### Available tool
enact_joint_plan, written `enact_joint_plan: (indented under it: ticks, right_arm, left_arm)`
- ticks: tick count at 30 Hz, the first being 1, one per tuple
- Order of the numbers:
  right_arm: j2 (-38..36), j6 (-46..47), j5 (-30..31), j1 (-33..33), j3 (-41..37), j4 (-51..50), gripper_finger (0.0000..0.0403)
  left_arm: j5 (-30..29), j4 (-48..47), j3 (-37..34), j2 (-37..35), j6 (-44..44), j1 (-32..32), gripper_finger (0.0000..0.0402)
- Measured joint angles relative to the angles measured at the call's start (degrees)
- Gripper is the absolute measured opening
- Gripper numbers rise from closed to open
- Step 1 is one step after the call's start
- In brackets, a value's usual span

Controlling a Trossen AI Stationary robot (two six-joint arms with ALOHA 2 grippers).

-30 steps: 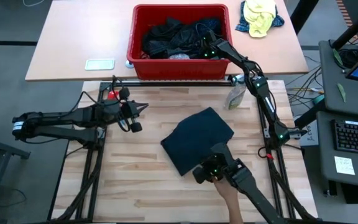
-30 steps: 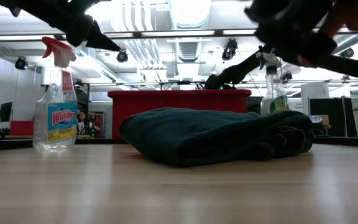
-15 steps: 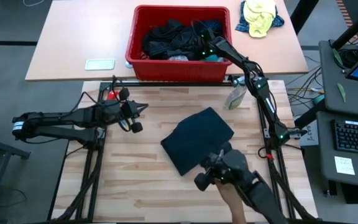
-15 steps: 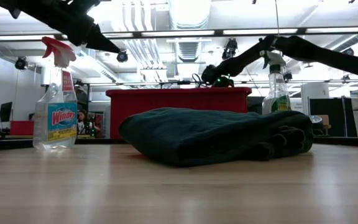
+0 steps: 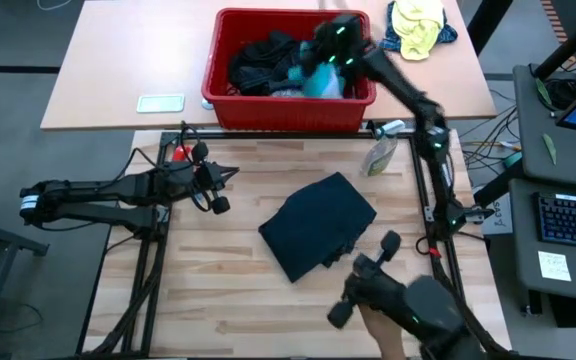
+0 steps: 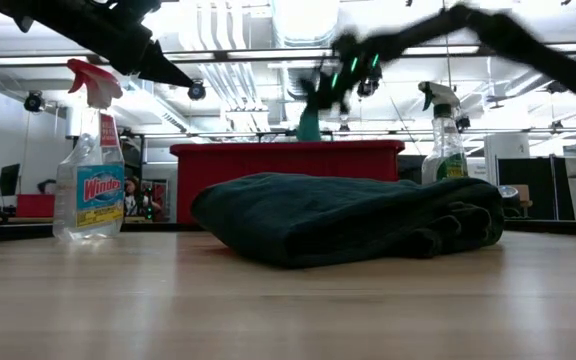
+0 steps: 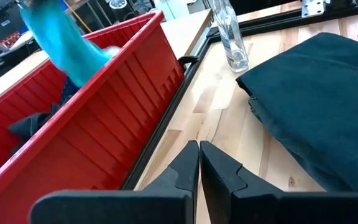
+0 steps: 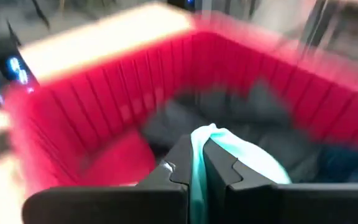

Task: Fold Laundry from Bin
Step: Fold the light blue shorts

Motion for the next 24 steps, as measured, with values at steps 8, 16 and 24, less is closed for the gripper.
enact_joint_plan:
  ticks: [8, 16, 24]
  right_arm:
    - [-15.12, -2.77, 0.01, 4.63, 0.48, 1.2, 0.0009]
    - [-24.67, -4.07, -1.68, 13.34, 0.06, 0.23, 0.0009]
    - [-28.42, -4.46, -1.69, 16.94, 0.37, 1.96, 0.0009]
  left_arm:
    - [0.02, 2.43, 0.0, 1.78, 0.09, 0.0, 0.0]
    - [0.04, 9.4, 0.0, 5.94, 0.67, 0.02, 0.0]
    - [0.14, 12.88, 1.92, 8.65, 0.89, -0.01, 0.0]
